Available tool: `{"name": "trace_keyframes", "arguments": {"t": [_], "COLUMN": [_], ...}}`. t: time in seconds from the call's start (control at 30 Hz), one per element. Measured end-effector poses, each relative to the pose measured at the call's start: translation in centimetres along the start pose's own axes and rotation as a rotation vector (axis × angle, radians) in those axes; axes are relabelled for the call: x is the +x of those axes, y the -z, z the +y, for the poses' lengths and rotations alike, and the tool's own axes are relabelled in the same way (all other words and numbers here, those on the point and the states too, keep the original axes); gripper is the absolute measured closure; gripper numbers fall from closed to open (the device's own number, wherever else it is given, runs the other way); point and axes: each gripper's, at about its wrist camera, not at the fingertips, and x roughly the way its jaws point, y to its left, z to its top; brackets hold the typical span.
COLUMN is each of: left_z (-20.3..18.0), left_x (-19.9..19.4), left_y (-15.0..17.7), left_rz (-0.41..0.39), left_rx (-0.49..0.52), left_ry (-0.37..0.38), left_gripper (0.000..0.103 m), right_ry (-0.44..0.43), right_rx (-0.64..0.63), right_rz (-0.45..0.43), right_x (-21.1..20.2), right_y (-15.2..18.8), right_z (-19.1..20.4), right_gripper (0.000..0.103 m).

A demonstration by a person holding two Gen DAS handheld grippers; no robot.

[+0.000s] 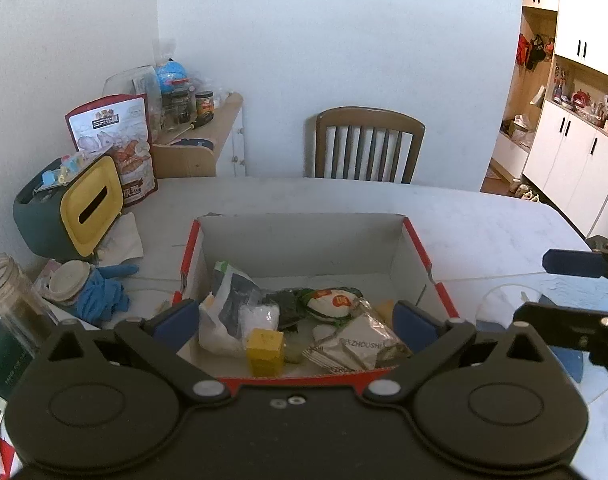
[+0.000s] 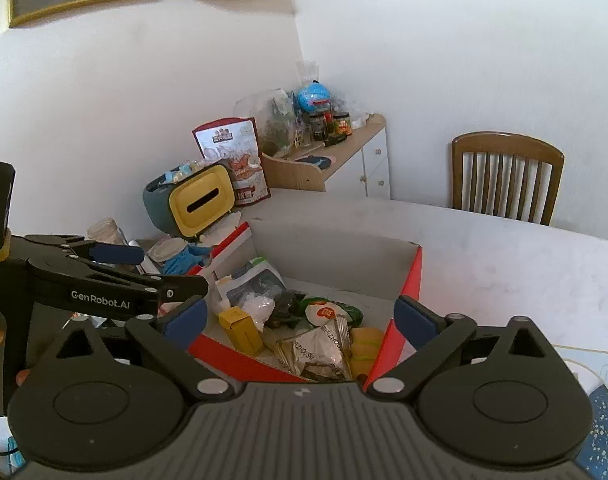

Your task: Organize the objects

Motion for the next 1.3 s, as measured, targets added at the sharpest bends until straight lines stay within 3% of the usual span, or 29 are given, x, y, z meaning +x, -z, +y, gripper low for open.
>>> {"name": "trace_keyframes", "arguments": {"t": [0.37,1.3], "left_z": [-0.6,-1.7], "left_x": [-2.0,-3.2], "left_y": [0.7,1.4], "left_rz": [-0.025,-0.044], "left_rx": [-0.005,0.008], "left_ry": [0.035,0.010], "left_gripper": [0.000,0.000], "right_ry": [0.012,0.040], "right_rx": [0.010,0.075], "right_rz": [-0.028,-0.038], "right_x": [-1.6,-3.4], "right_y": [1.0,2.5], "right_z": [0.5,0.0], "right_gripper": [0.000,0.000]}}
